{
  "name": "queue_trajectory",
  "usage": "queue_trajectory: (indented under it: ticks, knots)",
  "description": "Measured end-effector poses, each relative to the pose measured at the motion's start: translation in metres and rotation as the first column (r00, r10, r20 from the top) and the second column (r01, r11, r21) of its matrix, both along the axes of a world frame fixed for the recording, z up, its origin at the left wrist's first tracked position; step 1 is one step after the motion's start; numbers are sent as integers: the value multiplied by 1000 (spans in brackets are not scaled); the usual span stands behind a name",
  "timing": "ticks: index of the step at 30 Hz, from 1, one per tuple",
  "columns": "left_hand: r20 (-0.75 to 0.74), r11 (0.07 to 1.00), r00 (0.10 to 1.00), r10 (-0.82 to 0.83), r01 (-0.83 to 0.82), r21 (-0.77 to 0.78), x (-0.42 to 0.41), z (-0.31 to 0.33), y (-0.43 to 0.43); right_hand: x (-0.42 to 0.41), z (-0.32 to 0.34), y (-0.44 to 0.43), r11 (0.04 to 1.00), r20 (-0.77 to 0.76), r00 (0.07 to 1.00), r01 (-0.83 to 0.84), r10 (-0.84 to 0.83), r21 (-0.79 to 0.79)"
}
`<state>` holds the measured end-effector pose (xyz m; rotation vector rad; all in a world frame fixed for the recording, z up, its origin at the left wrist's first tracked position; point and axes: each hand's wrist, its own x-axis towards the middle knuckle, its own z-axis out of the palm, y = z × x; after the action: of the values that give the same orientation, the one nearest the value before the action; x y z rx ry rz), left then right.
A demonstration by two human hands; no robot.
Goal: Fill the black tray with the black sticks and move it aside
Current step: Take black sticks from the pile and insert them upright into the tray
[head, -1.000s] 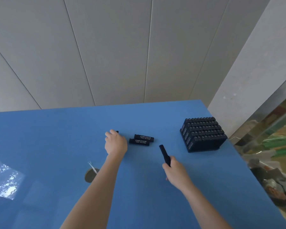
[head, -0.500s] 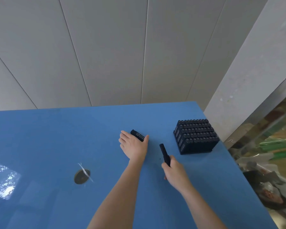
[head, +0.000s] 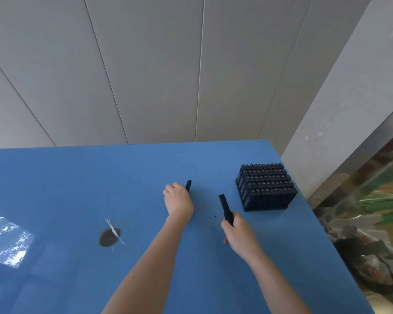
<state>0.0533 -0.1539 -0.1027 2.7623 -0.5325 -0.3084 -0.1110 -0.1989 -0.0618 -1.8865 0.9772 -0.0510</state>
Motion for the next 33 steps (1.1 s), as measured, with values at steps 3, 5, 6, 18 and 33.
queue_trajectory:
  ticks: [3, 5, 6, 18, 33]
  knots:
    - [-11, 997, 1000, -23, 22, -67, -8, 3, 14, 1, 2, 6, 995, 66, 998, 17, -24, 100]
    - [-50, 976, 999, -2, -9, -218, -16, 7, 27, 1, 2, 11, 976, 127, 990, 36, -65, 217]
    - [-86, 950, 996, 35, -60, -307, -18, 10, 34, 1, 2, 14, 959, 159, 983, 39, -87, 280]
    - [-572, 499, 820, -24, -486, -718, -19, 75, 226, 44, 22, 128, 515, 462, 886, -408, 26, 754]
    - [-562, 265, 812, 155, -582, -769, -80, 127, 537, 61, 42, 432, 77, 532, 679, -650, 505, 756]
